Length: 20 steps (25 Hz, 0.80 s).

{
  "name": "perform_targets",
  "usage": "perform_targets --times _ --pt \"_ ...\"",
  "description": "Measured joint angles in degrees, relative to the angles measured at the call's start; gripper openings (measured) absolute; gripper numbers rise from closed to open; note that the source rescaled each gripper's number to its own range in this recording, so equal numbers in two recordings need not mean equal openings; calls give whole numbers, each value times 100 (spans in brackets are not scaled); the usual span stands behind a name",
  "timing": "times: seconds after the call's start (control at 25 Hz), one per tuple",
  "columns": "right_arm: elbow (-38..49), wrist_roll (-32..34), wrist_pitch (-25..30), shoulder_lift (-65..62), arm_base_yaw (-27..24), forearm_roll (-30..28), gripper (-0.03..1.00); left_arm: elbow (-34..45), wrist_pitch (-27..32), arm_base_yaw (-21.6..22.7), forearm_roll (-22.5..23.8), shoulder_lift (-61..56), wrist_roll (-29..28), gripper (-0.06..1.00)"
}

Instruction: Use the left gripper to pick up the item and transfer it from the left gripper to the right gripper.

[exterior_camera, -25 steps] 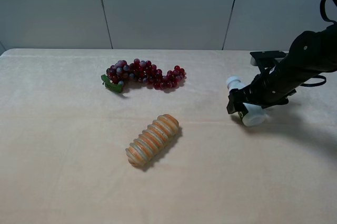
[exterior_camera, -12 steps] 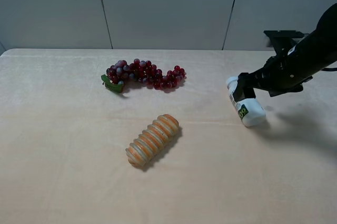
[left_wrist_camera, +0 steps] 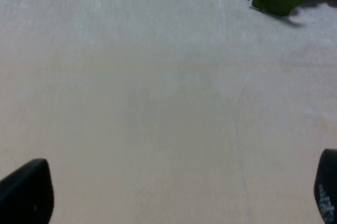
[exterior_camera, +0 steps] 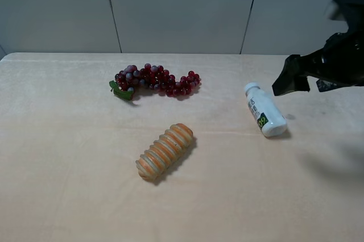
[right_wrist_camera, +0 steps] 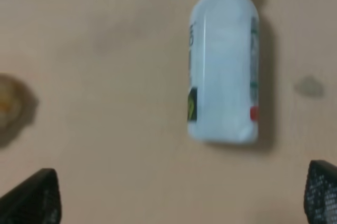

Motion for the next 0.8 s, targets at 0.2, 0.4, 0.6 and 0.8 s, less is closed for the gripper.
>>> perform_targets --times 0.2,0.4,0.6,0.8 --pt "0 135 1054 -855 0 -105 100 0 0 0 0 0 0 99" --pt "0 430 1970 -1736 0 -301 100 0 0 0 0 0 0 99" --pt "0 762 2422 -2693 0 -466 100 0 0 0 0 0 0 98" --pt "0 966 2455 -3739 0 -556 100 0 0 0 0 0 0 98"
